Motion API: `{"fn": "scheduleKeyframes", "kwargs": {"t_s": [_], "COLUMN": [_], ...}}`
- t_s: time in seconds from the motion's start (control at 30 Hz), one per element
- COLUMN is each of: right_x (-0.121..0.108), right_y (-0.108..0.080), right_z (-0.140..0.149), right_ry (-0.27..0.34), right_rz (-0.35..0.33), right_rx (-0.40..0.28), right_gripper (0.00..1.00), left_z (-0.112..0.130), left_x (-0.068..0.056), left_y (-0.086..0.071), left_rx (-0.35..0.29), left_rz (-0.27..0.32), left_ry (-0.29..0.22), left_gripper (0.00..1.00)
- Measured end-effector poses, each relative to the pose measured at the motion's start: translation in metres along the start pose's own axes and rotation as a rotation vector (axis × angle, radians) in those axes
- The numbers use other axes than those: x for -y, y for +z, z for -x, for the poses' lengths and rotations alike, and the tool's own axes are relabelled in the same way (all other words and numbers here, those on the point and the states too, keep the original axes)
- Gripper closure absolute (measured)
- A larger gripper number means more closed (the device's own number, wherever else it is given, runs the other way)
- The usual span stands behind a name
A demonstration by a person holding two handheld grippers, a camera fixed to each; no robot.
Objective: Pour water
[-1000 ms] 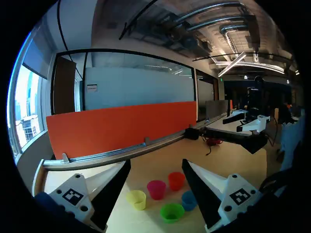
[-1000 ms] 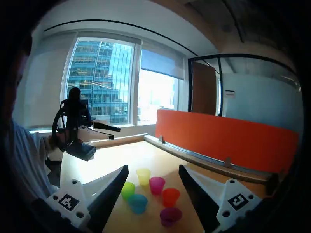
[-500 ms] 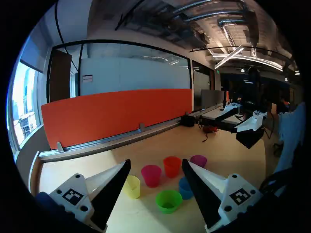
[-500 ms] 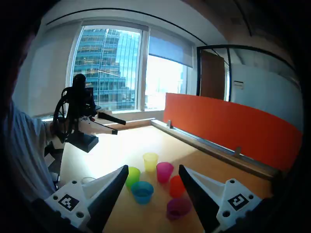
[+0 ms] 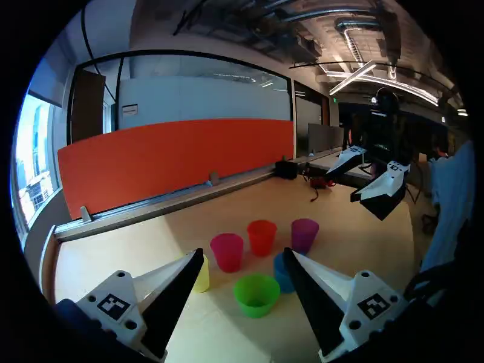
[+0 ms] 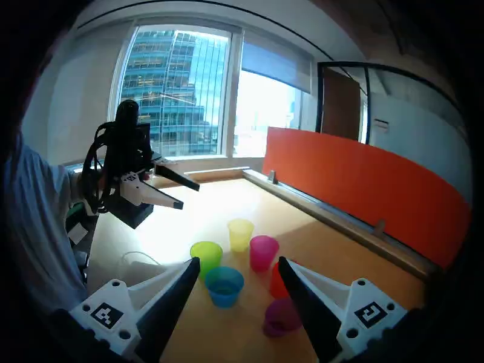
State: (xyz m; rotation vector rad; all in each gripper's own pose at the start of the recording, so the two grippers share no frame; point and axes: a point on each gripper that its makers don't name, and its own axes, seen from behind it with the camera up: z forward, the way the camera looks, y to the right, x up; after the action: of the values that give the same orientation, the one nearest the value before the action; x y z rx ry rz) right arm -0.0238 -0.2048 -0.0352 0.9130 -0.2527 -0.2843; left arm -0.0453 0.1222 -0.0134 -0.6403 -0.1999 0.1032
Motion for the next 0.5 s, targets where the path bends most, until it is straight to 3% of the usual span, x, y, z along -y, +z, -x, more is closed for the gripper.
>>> {"fn": "scheduleKeyframes", "kwargs": {"t_s": [0.5], "right_x": [0.006], "right_y": [0.029], "right_z": [0.038], "right_ry": [-0.021], "right_rz": [-0.043], "right_rx": [0.086], "right_gripper": [0.00], "left_z": [0.053], "left_x": [-0.015], "left_y": [0.012], "left_rx": [0.097], "left_rz": [0.038], "left_ry": [0.011], "left_gripper": [0.02]}}
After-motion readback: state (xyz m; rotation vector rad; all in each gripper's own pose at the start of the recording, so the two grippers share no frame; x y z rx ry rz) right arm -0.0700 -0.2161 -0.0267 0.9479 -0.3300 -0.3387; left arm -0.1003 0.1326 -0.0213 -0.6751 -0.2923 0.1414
